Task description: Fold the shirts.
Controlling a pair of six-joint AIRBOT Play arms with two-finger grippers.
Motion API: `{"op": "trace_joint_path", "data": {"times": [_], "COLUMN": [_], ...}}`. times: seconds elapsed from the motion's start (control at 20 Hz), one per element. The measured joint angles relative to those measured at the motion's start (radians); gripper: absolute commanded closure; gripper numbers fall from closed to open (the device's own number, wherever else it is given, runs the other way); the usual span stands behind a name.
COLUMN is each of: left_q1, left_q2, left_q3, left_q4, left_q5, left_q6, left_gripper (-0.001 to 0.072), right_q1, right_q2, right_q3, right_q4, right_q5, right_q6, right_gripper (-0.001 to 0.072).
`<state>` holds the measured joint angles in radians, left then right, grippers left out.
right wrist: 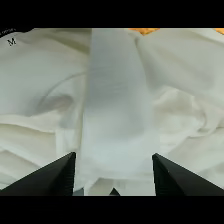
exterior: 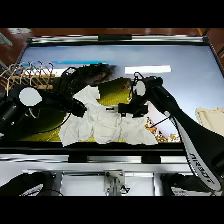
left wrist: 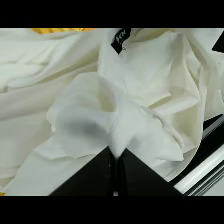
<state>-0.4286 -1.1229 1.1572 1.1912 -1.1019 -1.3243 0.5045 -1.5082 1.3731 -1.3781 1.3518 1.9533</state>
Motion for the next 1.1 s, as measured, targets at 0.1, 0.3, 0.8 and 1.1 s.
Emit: {"op": "trace_joint_path", "data": {"times": [0.1,0.3,0.8,1.1], "left_q1": [0.014,0.051,0.109,0.117], "left_q2": [0.004,0.008,0.008,0.009], "left_q3": [0.000,0.000,0.089,0.378], "left_q4": [0.002,0.005,0.034,0.206], "left_q5": [0.000,-0.005,-0.014,-0.067], "left_q6": [0.000,0.001,0.016,-0.001], "left_gripper": [0.0653,0.0653,0.0653,0.0654], "right_q1": [0.001,0.003,0.003,0.003], "right_q2": [-0.035,-0.095,-0.047,0.065], "right_q3": [0.000,0.000,0.212,0.477], "right_q4": [0.024,0.058,-0.069,-0.087], "right_q5": [-0.031,-0.040,0.082,0.106], "right_q6": [-0.002,-0.023,-0.142,-0.204], "right_gripper": [0.0169,0.0538,0.0636,0.0636]}}
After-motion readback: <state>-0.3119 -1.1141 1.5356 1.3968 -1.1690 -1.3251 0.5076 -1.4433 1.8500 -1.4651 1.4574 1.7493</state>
